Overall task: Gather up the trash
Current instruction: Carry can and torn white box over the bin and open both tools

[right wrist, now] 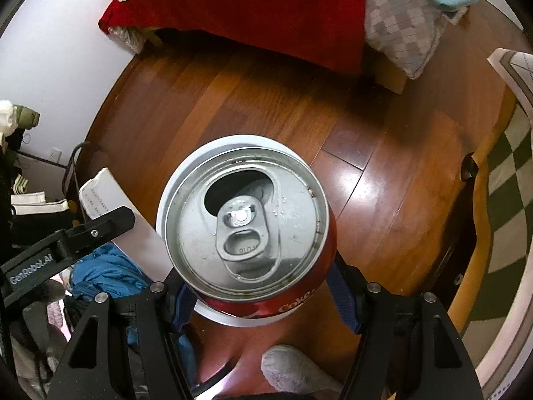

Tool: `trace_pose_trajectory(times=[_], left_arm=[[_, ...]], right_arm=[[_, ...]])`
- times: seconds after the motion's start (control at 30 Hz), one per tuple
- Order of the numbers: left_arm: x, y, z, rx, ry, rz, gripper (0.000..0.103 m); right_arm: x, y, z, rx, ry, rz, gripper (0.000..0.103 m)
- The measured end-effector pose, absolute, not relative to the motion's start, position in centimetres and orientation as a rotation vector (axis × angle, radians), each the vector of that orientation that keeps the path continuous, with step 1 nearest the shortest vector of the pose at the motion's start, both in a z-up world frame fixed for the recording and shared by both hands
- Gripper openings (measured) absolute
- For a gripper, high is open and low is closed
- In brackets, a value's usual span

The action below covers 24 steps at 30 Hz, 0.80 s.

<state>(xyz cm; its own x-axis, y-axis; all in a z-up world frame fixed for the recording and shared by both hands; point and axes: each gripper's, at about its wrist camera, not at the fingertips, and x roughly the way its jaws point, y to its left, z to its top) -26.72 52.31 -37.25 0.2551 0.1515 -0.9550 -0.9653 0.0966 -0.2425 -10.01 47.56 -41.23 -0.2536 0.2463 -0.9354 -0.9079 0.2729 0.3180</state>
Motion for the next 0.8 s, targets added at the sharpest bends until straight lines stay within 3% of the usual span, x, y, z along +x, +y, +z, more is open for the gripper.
trace_pose_trajectory(times=[0.03,0.2,0.37,0.4,0.43,0.8], left_arm=[[-27.2,52.3,-37.2,-1.144,0.94,1.057,0.086],[-28.8,51.9,-36.6,-1.098,0.975,1.14,0.096],[-29.6,50.7,-35.6,-0.983,1.008,1.248,0.096],[-29.7,50.5,-35.4,-0.962,1.015,1.265,0.096],[-29.7,50.2,-35.2,-0.944,1.023,1.28,0.096],[-30.0,46.4,-32.6,-0.857,1.04,1.321,0.096]], right_arm=[[-10.3,47.9,-41.5,-0.679,1.391,1.268,0.07],[-10.9,48.4,-42.0,-0.706,1.385,1.278,0.07],[-12.0,48.8,-42.4,-0.748,1.376,1.293,0.074],[-12.1,48.9,-42.5,-0.755,1.376,1.293,0.083],[-12.3,48.9,-42.6,-0.764,1.375,1.292,0.103],[-13.3,46.8,-39.2,-0.829,1.239,1.261,0.103]])
